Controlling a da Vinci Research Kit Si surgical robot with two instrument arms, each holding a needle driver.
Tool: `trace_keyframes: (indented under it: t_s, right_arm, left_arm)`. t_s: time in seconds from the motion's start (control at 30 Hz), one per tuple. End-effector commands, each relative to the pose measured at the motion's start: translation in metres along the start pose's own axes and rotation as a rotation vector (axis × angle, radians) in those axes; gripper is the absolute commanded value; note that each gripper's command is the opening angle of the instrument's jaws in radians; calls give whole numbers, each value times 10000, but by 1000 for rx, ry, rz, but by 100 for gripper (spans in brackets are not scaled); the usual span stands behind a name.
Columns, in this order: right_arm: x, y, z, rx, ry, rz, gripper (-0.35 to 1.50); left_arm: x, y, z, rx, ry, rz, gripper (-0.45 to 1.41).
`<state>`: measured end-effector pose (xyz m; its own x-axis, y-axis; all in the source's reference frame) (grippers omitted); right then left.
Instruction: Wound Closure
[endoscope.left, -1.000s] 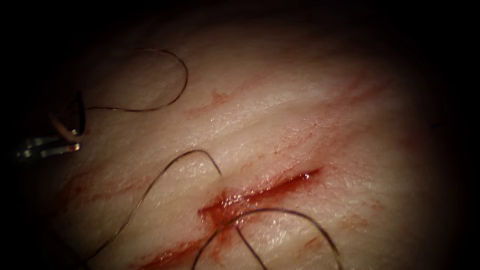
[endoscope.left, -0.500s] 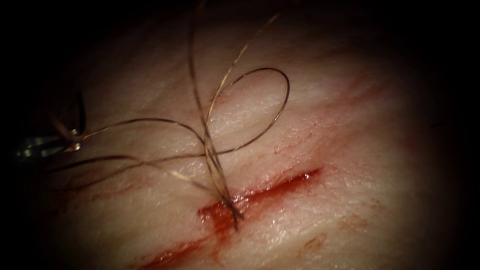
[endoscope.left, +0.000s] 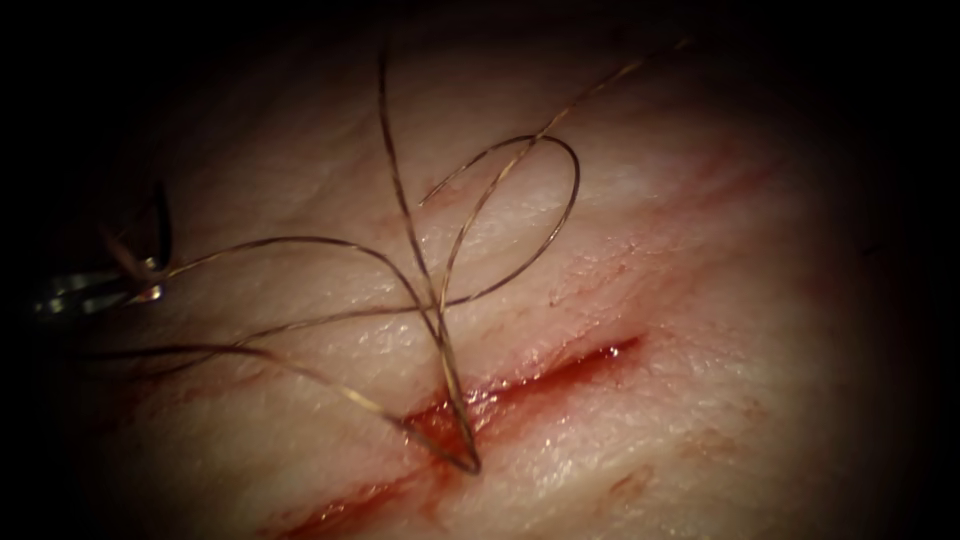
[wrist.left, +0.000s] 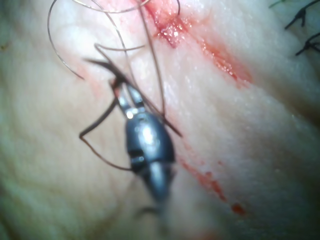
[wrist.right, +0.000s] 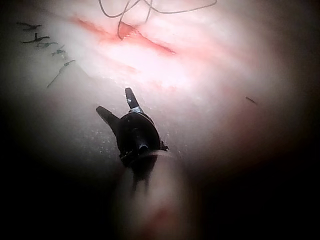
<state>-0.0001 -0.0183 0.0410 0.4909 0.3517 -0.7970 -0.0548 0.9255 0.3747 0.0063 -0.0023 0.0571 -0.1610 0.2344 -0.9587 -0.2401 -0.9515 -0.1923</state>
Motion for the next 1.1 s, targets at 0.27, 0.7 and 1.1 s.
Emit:
trace_keyframes:
  t_s: [0.27,0.7,1.1]
  right_arm:
    - [-30,30,159,44,80,-7,135]
    - [-43,52,333,55,41,-55,126]
    - [-69,71,356,23,-30,-53,126]
  left_arm:
    - [-7,4,5,0,0,-2,-45]
    - [-7,5,3,-1,0,-1,-45]
    - [-7,6,1,-2,0,-1,-45]
